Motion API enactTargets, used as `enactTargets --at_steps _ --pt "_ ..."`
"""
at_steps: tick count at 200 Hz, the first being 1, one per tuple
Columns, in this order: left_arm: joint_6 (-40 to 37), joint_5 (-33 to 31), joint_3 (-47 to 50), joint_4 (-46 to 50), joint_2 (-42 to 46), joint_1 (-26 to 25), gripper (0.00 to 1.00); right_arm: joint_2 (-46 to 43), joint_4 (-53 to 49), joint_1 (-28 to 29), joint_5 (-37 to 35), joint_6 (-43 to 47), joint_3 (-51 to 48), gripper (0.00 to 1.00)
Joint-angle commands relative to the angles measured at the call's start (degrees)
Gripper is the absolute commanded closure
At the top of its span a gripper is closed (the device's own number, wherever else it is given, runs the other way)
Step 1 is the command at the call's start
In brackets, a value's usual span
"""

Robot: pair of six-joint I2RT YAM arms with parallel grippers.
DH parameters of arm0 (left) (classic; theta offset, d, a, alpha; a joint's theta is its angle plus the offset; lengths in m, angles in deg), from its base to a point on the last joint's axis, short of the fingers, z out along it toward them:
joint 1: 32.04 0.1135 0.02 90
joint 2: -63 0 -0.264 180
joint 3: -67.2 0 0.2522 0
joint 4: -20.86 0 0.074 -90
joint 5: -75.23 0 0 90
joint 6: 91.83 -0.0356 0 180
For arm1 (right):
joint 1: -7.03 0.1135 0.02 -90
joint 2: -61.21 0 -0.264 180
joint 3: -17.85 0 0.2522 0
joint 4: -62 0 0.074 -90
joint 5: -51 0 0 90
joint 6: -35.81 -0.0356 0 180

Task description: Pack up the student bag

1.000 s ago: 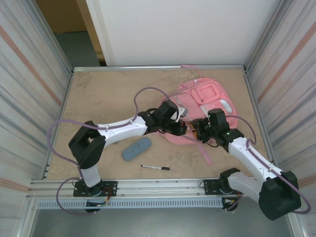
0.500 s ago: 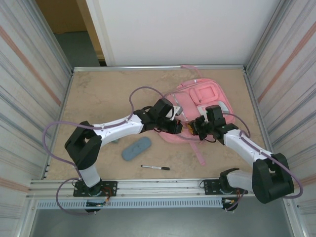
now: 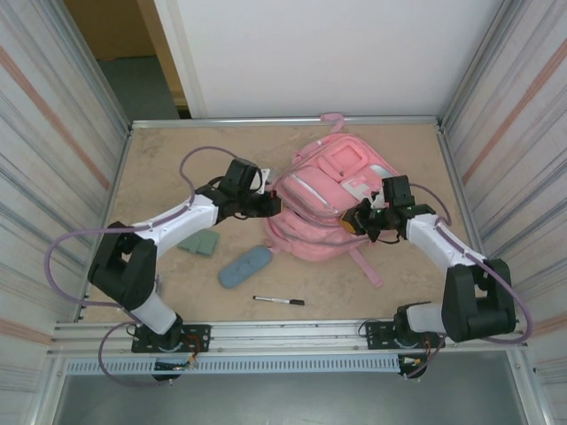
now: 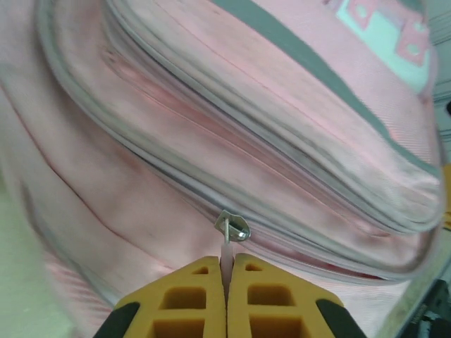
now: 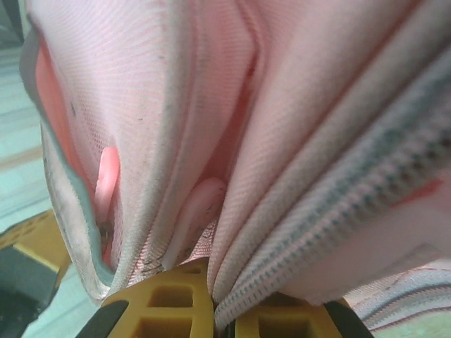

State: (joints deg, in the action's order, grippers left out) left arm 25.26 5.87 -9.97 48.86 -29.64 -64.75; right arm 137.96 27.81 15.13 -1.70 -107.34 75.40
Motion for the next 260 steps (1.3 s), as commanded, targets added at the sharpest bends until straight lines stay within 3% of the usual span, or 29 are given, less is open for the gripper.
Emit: enactTargets --at_steps 1,19,32,61,122,143,188,201,230,260 --pt "-1.66 -1.05 -3.34 1.49 -2.28 -0.55 1.00 1.98 -3.23 -4.47 2.88 9.34 1.96 0.88" --pt "1.06 0.88 -4.68 -0.28 -3.19 -4.26 1.00 3.11 -3.45 -7.41 3.09 9.12 2.76 0.62" --pt "2.28 0.53 -6.16 -0.37 -3.25 -8.00 1.00 2.85 -4.72 -8.62 3.62 8.28 3.51 0.54" --pt "6.00 -3.00 -7.68 -2.12 -2.99 -15.03 1.00 -1.43 -13.78 -8.73 0.66 4.51 5.01 0.45" --pt "8.34 1.86 -11.03 -5.94 -6.79 -19.72 1.00 -23.17 -17.67 -6.45 -5.70 -10.57 -4.85 0.33" --pt "8.07 1.68 -11.79 -6.68 -7.92 -21.38 1.00 -24.21 -13.94 -4.53 -4.78 -12.80 -7.25 0.37" --pt "5.82 3.48 -13.58 -5.99 -8.67 -23.63 1.00 -16.39 -10.37 0.66 -6.88 -10.99 -5.61 0.41" --pt "5.15 2.86 -12.90 -5.17 -7.55 -23.29 1.00 -15.10 -11.12 0.43 -8.88 -8.94 -5.03 0.52" --pt "2.14 -0.39 -8.05 -3.33 -2.65 -20.69 1.00 -14.80 -11.13 -2.83 -10.01 -4.12 -4.84 0.86" --pt "-0.90 -3.31 -2.14 -0.47 0.48 -14.10 1.00 -12.15 -14.75 -5.74 -9.49 3.60 -0.38 0.92"
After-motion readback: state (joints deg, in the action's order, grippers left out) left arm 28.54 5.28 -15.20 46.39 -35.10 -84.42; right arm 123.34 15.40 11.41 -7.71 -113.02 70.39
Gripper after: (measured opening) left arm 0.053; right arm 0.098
